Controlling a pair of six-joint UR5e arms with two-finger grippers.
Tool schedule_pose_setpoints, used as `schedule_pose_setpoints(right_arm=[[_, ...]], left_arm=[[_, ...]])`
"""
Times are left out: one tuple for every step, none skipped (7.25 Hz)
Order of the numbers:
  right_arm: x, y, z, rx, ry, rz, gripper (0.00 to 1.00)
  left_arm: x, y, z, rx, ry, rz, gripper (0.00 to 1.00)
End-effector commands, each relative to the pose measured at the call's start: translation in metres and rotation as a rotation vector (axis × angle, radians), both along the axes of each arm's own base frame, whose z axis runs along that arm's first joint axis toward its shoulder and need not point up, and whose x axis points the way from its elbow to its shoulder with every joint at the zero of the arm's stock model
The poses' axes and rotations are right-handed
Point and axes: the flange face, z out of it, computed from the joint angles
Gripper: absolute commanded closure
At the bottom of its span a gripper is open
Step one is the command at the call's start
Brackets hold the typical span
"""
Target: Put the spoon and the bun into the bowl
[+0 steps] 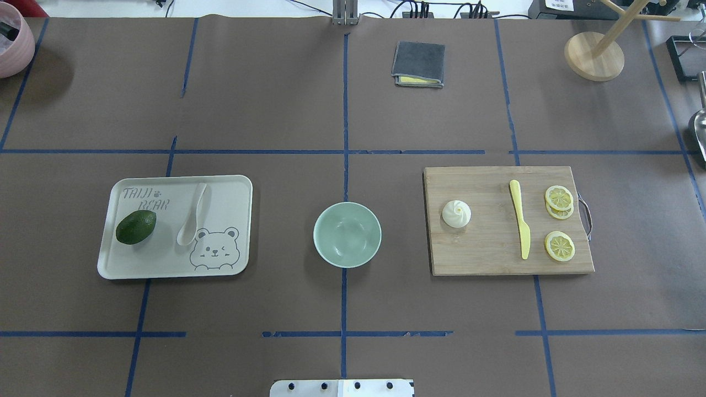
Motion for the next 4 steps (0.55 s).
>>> schedule_pose_setpoints(right_arm=[[-0.002, -0.007, -0.014, 0.025, -0.023, -0.002, 0.0], [-0.002, -0.008, -0.015, 0.037, -0.024, -0.002, 0.0], [-0.002, -0.007, -0.013, 0.07, -0.024, -0.003, 0.0], [-0.002, -0.007, -0.009, 0.077, -0.025, -0.003, 0.0]], left_arm=[[0.062, -0.013, -0.052, -0.052, 0.132, 0.025, 0.0], [0.097, -0.008, -0.07, -0.016, 0.119, 0.051, 0.0], [0.138, 0.004, -0.091, -0.034, 0.12, 0.044, 0.0], [0.195, 0.018, -0.098, -0.149, 0.182, 0.086, 0.0]])
